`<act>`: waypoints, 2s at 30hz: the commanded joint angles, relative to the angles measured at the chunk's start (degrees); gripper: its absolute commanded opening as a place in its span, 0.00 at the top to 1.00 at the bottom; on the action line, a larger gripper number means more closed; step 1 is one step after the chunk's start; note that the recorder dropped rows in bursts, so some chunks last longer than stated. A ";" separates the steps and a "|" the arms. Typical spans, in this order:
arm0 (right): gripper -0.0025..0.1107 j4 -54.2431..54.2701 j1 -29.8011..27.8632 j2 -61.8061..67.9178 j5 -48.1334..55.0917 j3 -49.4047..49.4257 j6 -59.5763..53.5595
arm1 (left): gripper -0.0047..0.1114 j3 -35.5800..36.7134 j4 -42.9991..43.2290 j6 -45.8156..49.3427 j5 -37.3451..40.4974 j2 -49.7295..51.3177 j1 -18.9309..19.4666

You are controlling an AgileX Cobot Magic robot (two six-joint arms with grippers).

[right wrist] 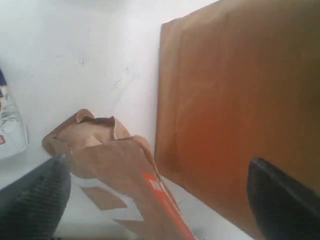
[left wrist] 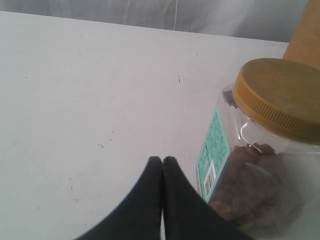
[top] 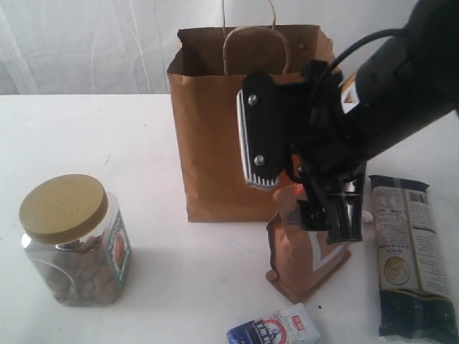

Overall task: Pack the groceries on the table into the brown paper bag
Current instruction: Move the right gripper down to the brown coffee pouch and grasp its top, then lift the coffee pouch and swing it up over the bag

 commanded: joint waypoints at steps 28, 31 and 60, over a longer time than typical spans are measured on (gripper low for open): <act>0.20 -5.24 -0.63 8.08 1.58 5.63 6.88 | 0.96 0.23 -0.20 -0.07 -0.08 -0.25 -0.12; 0.24 -5.24 -0.63 7.95 1.58 5.63 7.12 | 0.96 0.23 -0.20 -0.07 -0.08 -0.25 -0.12; 0.98 -6.32 -0.63 -1.26 1.07 5.42 9.01 | 0.96 0.23 -0.20 -0.07 -0.08 -0.25 -0.12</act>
